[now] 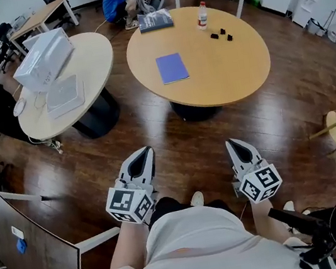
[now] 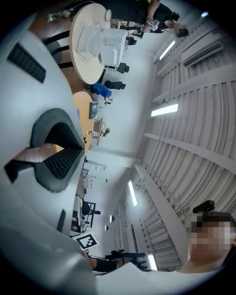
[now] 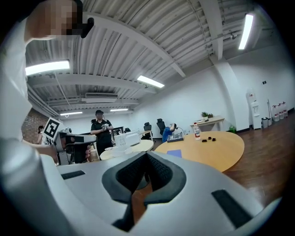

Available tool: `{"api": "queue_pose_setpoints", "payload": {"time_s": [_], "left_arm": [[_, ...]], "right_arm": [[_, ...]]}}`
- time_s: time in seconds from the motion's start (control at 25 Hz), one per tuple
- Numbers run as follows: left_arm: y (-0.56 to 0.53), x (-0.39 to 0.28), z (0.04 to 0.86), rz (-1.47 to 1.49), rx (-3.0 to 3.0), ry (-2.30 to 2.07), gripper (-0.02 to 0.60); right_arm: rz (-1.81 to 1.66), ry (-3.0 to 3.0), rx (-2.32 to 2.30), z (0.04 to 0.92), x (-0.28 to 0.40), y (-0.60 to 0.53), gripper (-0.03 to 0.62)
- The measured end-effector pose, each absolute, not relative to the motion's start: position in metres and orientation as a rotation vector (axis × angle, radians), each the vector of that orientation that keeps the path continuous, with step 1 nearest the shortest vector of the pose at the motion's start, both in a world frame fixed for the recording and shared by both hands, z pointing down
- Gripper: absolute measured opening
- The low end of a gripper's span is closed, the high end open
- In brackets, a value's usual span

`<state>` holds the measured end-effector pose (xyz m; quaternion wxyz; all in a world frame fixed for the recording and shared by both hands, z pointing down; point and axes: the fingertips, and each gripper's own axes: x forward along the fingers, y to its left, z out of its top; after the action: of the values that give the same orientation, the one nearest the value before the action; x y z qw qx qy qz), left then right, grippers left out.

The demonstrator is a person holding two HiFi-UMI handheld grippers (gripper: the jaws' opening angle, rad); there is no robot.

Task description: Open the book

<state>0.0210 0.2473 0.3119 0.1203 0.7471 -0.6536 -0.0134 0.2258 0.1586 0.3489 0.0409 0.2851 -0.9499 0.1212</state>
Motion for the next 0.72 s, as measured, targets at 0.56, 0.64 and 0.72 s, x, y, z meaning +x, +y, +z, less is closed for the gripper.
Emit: {"api": "queue_pose_setpoints", "payload": {"time_s": [0.56, 0.64, 0.72], "left_arm": [[0.196, 0.034, 0.324, -0.017, 2.224, -1.838, 0.011], [0.185, 0.032, 0.322, -0.035, 2.235, -1.831, 0.011], [0.174, 0.028, 0.321, -0.050, 2.249, -1.821, 0.011]], "right_arm": [[0.386, -2.887, 0.906, 0.359, 0.232, 0.124, -0.006], [0.378, -2.876, 0.916, 0.358, 0.231, 0.117, -0.006], [0.370, -2.867, 0.928, 0.358, 0.227, 0.107, -0.006]]}}
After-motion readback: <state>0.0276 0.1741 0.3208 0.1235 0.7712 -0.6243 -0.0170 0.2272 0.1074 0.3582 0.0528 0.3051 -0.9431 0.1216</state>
